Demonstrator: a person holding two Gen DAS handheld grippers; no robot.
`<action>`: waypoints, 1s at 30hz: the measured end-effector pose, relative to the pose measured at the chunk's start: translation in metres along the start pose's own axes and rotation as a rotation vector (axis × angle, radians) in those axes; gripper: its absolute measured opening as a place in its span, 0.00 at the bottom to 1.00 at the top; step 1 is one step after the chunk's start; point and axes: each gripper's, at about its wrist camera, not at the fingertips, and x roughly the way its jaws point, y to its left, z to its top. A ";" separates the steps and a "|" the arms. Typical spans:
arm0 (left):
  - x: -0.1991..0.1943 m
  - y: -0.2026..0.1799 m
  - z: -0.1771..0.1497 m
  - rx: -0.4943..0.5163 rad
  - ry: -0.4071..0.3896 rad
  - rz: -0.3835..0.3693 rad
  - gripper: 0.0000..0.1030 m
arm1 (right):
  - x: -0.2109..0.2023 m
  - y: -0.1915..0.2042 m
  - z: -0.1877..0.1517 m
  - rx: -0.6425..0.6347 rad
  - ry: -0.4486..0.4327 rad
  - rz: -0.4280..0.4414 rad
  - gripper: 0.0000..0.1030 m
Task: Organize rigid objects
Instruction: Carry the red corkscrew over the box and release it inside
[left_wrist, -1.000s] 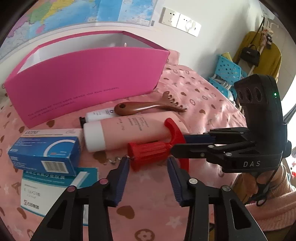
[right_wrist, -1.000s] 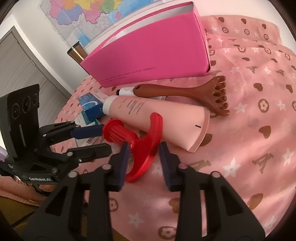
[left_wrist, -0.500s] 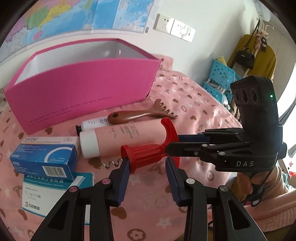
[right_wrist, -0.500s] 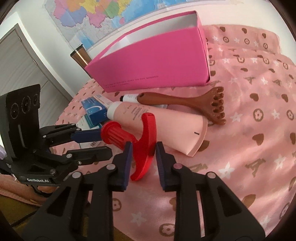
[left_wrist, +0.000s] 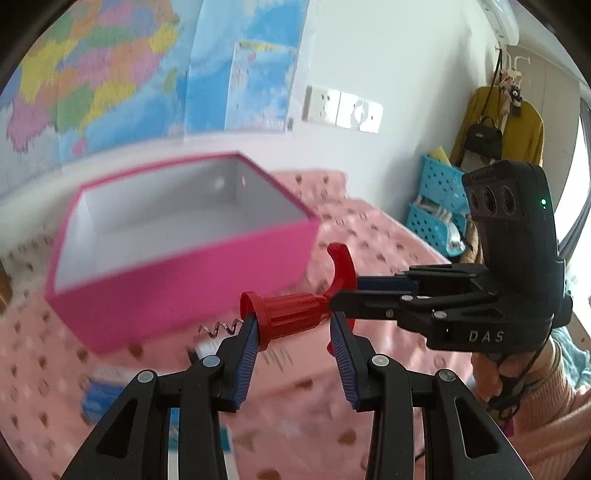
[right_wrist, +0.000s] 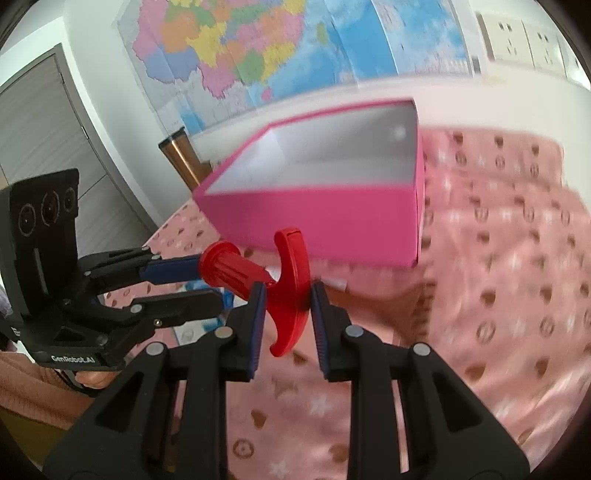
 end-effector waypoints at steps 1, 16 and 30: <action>-0.001 0.000 0.004 0.005 -0.007 0.003 0.38 | 0.000 0.001 0.006 -0.007 -0.009 -0.002 0.27; 0.040 0.042 0.079 -0.037 -0.029 0.029 0.38 | 0.022 -0.027 0.091 -0.039 -0.066 -0.068 0.26; 0.086 0.072 0.081 -0.134 0.070 0.005 0.38 | 0.062 -0.053 0.110 -0.027 0.042 -0.127 0.26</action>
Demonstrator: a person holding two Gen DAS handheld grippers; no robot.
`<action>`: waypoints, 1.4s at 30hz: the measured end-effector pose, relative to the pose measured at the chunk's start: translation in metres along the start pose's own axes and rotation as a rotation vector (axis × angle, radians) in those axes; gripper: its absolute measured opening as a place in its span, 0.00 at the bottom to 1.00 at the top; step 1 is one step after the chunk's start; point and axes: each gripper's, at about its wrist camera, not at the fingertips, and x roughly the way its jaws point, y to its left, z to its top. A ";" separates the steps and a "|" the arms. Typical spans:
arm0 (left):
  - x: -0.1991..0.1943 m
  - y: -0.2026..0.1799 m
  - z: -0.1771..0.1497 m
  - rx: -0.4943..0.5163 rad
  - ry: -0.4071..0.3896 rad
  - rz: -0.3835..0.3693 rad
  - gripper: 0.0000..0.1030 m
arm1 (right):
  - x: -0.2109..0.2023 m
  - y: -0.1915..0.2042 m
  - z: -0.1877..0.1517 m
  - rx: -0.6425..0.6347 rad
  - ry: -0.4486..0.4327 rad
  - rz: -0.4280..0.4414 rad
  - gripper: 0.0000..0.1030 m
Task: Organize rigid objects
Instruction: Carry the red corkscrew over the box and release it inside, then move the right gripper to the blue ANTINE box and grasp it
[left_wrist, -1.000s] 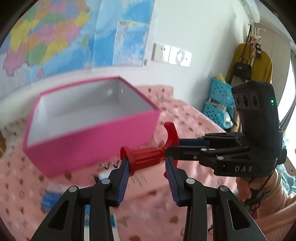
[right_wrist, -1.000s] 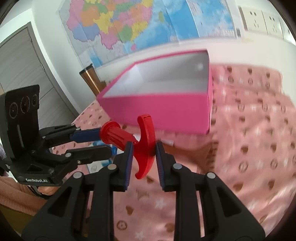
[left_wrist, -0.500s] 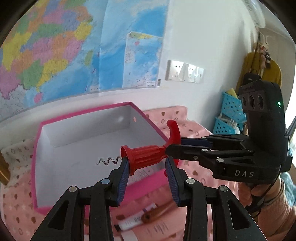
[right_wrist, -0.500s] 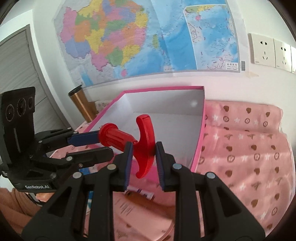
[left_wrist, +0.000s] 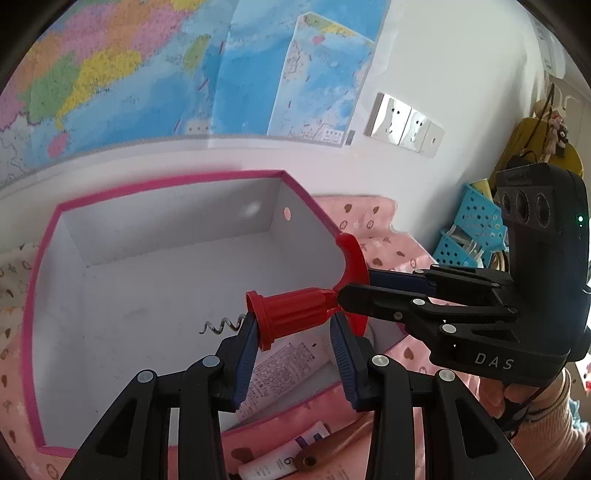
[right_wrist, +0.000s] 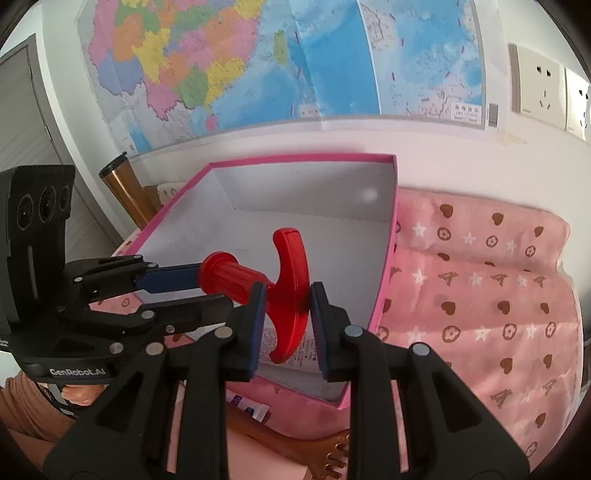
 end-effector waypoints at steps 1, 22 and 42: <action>0.002 0.000 0.000 -0.001 0.005 0.001 0.38 | 0.002 0.000 0.000 0.001 0.006 -0.002 0.26; -0.058 0.011 -0.027 0.019 -0.120 0.084 0.53 | -0.033 0.030 -0.037 -0.052 -0.066 -0.049 0.49; -0.105 0.084 -0.128 -0.130 -0.055 0.292 0.62 | 0.014 0.109 -0.122 -0.054 0.151 0.286 0.49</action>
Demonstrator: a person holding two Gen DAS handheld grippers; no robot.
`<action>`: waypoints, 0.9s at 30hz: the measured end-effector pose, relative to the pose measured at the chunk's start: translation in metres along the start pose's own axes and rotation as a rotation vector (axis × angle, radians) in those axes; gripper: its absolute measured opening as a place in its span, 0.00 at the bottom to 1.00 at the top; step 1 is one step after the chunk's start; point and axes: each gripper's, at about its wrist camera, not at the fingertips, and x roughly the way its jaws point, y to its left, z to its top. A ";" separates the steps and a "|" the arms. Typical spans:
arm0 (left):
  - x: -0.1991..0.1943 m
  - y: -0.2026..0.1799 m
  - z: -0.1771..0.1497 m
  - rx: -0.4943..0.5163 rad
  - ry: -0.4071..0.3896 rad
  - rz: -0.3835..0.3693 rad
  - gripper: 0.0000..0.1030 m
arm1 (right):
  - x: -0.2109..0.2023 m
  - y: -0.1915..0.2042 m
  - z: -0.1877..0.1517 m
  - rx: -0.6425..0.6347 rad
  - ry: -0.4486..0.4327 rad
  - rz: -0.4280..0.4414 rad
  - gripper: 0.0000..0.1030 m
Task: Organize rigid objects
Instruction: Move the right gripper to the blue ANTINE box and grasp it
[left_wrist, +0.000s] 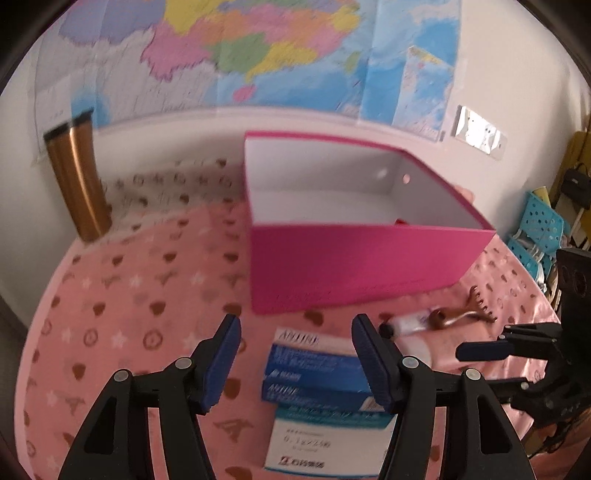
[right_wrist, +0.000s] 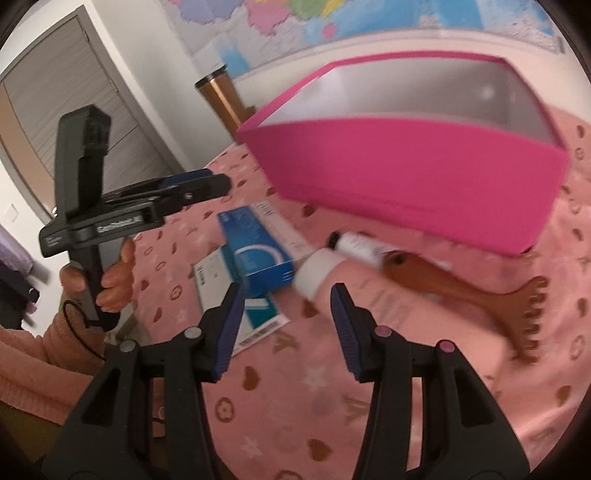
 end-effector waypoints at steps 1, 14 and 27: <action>0.003 0.004 -0.001 -0.010 0.011 -0.004 0.62 | 0.003 0.002 -0.002 0.002 0.005 0.007 0.49; 0.020 0.018 -0.016 -0.030 0.100 -0.190 0.62 | 0.044 0.008 0.009 0.065 0.037 0.075 0.49; -0.012 0.009 -0.034 0.004 0.065 -0.220 0.62 | 0.040 0.027 0.006 -0.027 0.016 0.054 0.50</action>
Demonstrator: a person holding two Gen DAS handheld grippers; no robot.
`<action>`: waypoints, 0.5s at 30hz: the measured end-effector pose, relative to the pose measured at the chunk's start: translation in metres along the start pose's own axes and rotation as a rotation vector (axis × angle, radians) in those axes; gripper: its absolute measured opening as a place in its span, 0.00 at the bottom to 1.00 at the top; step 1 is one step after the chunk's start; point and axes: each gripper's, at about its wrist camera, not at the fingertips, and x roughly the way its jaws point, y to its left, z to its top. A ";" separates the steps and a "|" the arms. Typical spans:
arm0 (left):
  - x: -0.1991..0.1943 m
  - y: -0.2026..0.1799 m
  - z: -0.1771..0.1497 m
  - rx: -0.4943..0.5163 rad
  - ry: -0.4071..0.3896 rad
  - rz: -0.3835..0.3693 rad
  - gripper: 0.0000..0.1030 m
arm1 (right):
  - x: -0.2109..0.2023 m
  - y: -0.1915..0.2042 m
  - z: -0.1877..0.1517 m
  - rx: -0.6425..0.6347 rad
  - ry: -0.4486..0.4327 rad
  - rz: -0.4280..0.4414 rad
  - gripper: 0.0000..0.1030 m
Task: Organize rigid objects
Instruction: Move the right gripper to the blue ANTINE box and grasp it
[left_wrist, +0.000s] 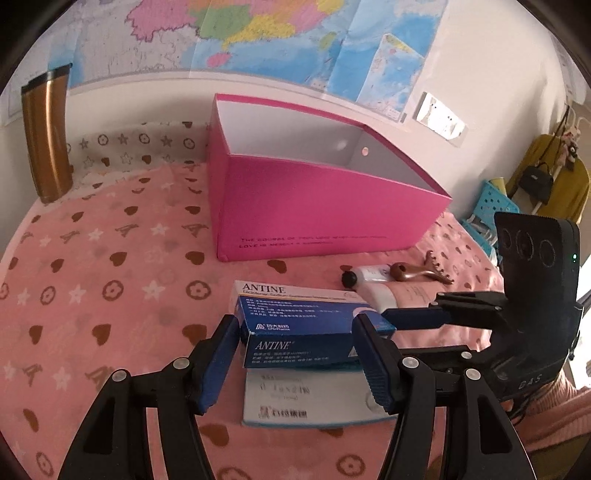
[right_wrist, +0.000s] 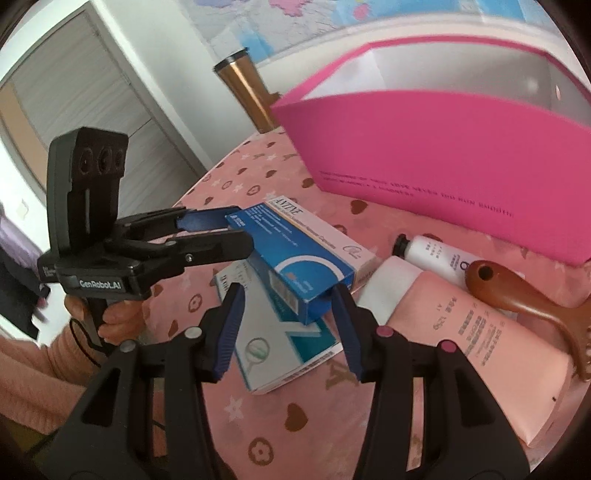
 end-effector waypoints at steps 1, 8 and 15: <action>-0.002 0.000 -0.002 0.001 -0.001 0.000 0.62 | -0.001 0.003 -0.002 -0.016 0.002 -0.006 0.50; -0.011 0.000 -0.027 -0.031 0.025 -0.026 0.62 | -0.003 0.017 -0.017 -0.088 0.050 0.008 0.50; -0.015 0.002 -0.032 -0.037 0.031 -0.009 0.62 | -0.006 0.014 -0.019 -0.075 0.053 -0.004 0.50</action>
